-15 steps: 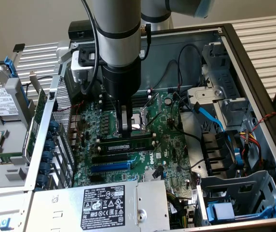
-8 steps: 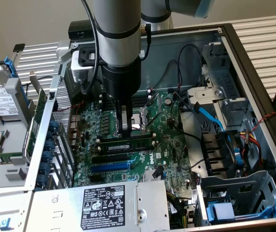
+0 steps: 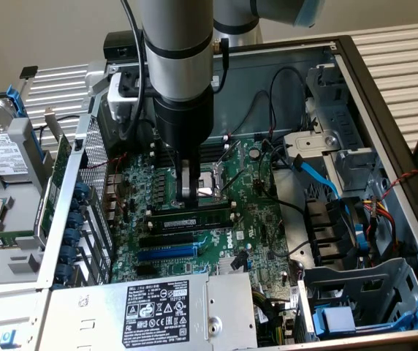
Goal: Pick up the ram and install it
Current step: 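Press down the ram until it locks into place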
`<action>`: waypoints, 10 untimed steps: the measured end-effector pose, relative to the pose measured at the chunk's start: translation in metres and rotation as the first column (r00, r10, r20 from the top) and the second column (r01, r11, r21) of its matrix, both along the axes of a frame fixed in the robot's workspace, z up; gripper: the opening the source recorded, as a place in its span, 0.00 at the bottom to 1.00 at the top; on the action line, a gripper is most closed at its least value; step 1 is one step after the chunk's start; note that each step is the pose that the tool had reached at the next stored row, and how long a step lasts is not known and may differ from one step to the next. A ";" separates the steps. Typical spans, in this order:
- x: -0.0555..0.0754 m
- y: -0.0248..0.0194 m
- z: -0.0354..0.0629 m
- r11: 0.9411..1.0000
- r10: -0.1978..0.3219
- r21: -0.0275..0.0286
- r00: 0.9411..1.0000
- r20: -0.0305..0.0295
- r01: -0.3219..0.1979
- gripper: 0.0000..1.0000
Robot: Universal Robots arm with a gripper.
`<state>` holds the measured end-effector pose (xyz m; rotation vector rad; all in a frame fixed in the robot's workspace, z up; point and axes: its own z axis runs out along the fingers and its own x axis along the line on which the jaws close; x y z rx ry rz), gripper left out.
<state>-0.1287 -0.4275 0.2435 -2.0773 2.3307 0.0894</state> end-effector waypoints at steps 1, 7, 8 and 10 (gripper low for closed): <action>0.000 0.0000 0.0000 1.000 -0.013 0.000 1.000 0.000 0.013 0.11; 0.000 0.0000 0.0000 0.995 -0.104 0.000 0.995 0.000 0.104 0.11; 0.000 0.0000 0.0000 0.993 -0.119 0.000 0.993 0.000 0.119 0.11; 0.000 0.0000 0.0000 0.989 -0.147 0.000 0.989 0.000 0.147 0.11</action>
